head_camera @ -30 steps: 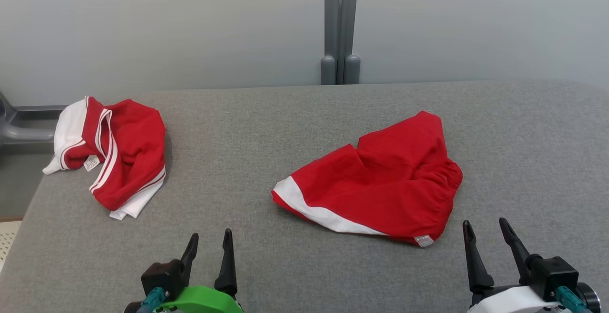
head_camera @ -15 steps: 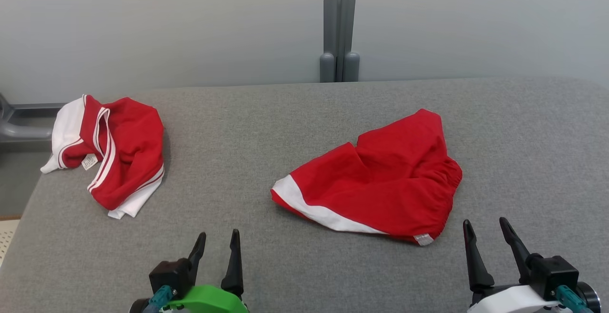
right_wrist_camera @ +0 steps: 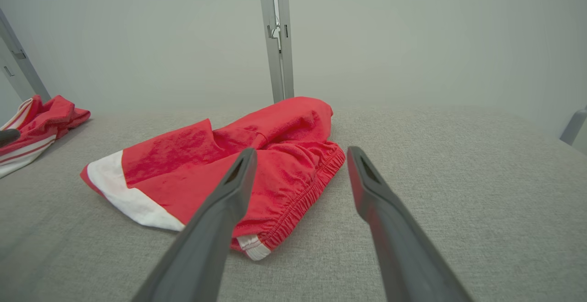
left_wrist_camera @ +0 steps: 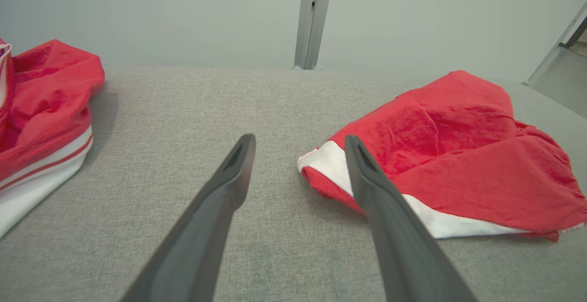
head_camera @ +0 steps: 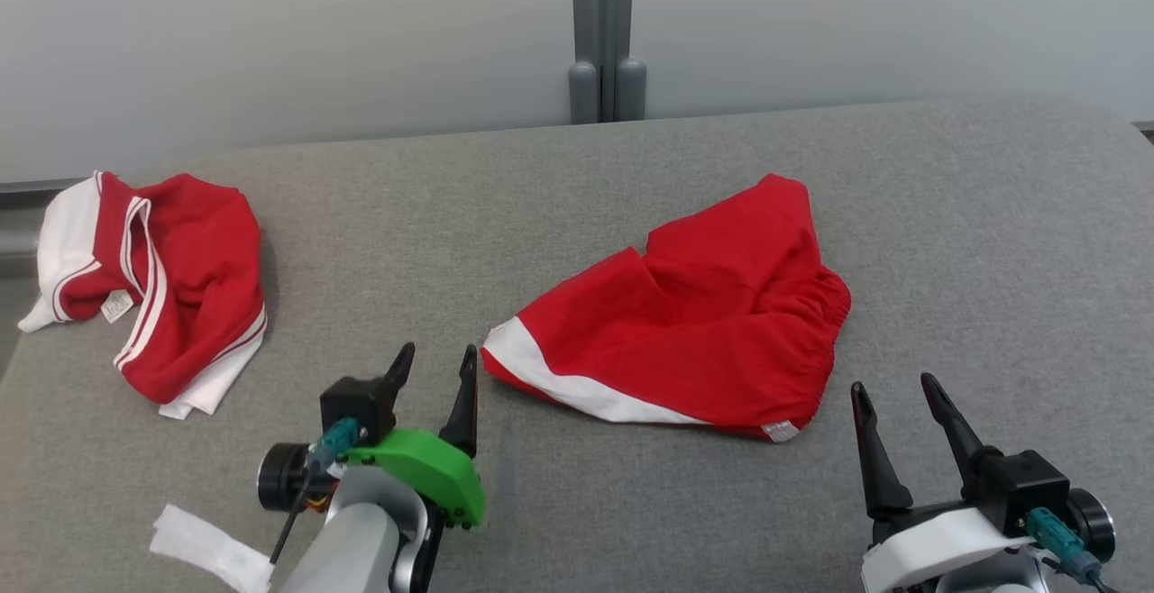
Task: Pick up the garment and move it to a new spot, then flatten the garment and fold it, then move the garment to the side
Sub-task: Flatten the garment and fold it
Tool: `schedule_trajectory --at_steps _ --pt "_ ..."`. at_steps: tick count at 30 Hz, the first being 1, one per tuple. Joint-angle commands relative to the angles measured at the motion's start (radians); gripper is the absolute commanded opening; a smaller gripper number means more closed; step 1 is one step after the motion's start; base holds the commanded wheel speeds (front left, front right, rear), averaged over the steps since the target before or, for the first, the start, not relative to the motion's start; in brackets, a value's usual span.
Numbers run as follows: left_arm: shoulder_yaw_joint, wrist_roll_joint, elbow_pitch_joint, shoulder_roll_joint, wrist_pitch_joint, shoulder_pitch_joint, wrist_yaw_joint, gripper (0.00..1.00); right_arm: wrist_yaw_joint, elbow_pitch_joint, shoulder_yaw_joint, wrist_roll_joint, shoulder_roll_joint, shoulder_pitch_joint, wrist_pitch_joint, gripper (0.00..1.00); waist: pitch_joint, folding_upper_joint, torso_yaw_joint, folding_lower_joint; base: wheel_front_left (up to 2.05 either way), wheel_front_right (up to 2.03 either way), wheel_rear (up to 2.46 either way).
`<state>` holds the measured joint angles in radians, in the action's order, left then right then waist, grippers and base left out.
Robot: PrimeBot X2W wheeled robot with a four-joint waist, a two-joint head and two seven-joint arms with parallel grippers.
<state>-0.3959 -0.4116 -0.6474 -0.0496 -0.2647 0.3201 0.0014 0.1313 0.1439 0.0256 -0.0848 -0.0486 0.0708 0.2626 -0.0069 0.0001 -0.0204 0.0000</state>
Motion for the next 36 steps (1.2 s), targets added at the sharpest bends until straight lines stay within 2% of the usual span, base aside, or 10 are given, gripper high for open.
schedule_trajectory --at_steps 1,5,10,22,23,24,25,30,36 --pt "-0.006 0.005 -0.032 -0.002 0.003 0.052 0.002 1.0 -0.001 -0.005 0.002 0.009 -0.003 -0.022 0.004 1.0 0.043 -0.0001 -0.035 0.0 0.0 0.0 0.0" --pt "-0.011 0.001 -0.16 -0.002 0.016 0.15 0.003 1.0 -0.001 -0.009 0.009 0.011 -0.003 -0.048 0.004 1.0 0.096 -0.0001 -0.071 0.0 0.0 0.0 0.0" --pt "-0.021 -0.018 -0.294 -0.002 0.031 0.239 -0.018 1.0 -0.001 -0.008 0.005 0.013 -0.003 -0.068 0.004 1.0 0.141 -0.0001 -0.094 0.0 0.0 0.0 0.0" --pt "-0.128 -0.085 -0.417 -0.002 0.04 0.315 -0.072 1.0 -0.001 0.002 0.014 -0.004 -0.003 -0.096 0.004 1.0 0.167 -0.0001 -0.096 0.0 0.0 0.0 0.0" --pt "-0.139 -0.094 -0.418 -0.003 0.043 0.317 -0.072 0.62 -0.001 0.002 0.015 -0.004 -0.003 -0.097 0.004 1.0 0.167 -0.0001 -0.096 0.0 0.0 0.0 0.0" --pt "-0.15 -0.106 -0.419 -0.002 0.044 0.32 -0.067 0.15 -0.001 0.002 0.017 -0.003 -0.003 -0.098 0.004 1.0 0.168 -0.0001 -0.096 0.0 0.0 0.0 0.0" --pt "-0.161 -0.117 -0.418 -0.002 0.042 0.323 -0.063 0.0 -0.001 0.002 0.018 -0.003 -0.003 -0.099 0.004 1.0 0.168 -0.0001 -0.096 0.0 0.0 0.0 0.0" --pt "-0.198 -0.153 -0.386 -0.003 0.017 0.334 -0.03 0.0 -0.001 0.001 0.005 -0.007 -0.003 -0.094 0.003 1.0 0.164 -0.0001 -0.085 0.0 0.0 0.0 0.0" --pt "-0.171 -0.173 -0.303 -0.003 -0.002 0.318 0.048 0.0 -0.001 0.004 -0.017 -0.011 -0.003 -0.077 0.003 1.0 0.145 -0.0001 -0.042 0.0 0.0 0.0 0.0"
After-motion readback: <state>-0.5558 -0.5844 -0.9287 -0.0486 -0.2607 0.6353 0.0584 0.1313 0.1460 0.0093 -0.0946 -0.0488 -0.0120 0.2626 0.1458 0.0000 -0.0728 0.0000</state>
